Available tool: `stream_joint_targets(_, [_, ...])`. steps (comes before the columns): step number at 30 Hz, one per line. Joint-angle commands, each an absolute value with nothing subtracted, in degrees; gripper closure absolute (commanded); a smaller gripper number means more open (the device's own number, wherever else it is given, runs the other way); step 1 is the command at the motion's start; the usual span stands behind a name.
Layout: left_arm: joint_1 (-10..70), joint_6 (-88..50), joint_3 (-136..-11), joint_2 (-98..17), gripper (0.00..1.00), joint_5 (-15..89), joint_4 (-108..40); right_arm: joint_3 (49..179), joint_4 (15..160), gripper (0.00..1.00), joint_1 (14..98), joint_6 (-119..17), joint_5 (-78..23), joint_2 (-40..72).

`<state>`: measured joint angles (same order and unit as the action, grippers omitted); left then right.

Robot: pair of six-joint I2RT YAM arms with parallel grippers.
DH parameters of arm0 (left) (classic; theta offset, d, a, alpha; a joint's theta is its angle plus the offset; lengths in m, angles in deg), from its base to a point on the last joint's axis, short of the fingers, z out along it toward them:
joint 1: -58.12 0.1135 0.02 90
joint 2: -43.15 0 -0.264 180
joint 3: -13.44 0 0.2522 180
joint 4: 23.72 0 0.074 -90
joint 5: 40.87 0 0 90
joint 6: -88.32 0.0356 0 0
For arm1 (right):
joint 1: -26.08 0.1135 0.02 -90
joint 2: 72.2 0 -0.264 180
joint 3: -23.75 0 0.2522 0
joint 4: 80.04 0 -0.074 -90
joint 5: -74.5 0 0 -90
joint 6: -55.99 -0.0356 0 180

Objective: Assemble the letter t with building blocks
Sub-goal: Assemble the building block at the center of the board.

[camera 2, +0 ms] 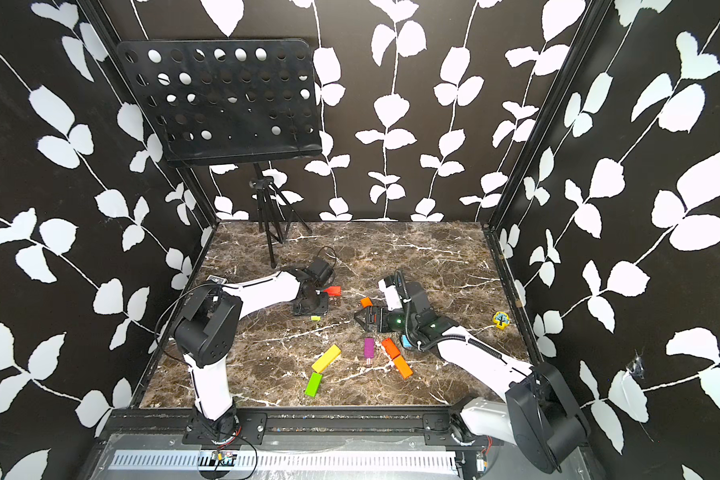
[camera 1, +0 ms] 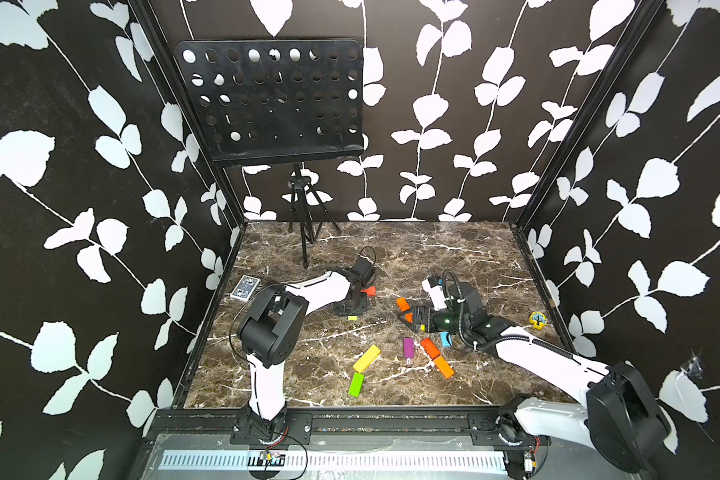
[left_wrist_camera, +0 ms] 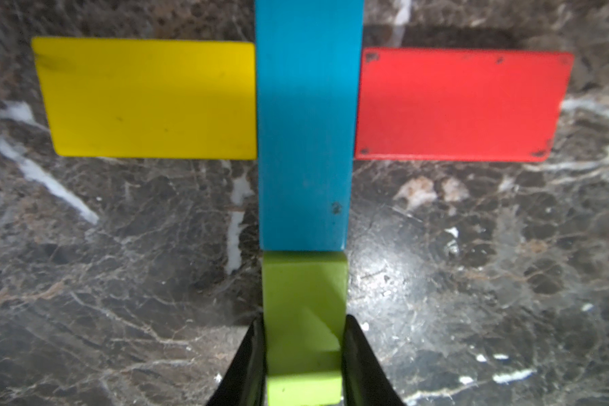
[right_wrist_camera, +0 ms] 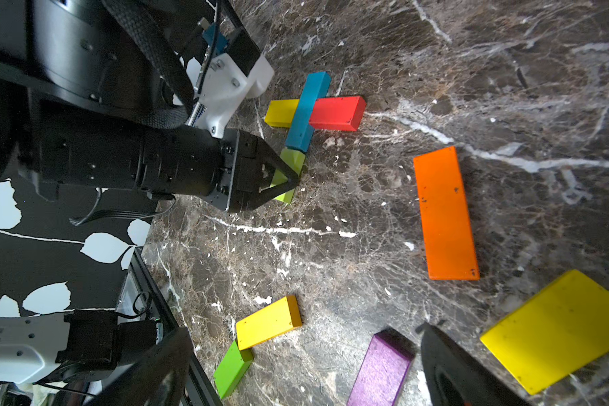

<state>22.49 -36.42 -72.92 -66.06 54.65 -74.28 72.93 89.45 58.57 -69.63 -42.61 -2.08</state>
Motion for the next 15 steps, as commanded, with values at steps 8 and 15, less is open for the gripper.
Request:
stream_joint_targets(8, [23.1,-35.4,-73.4,-69.4,0.59,54.8,-77.4,72.1,91.7,0.01,58.2,-70.0,-43.1,-3.5])
stream_joint_targets(15, [23.1,-35.3,-73.4,-69.4,0.54,55.4,-77.5,71.6,91.7,0.01,58.2,-70.0,-43.1,-3.9])
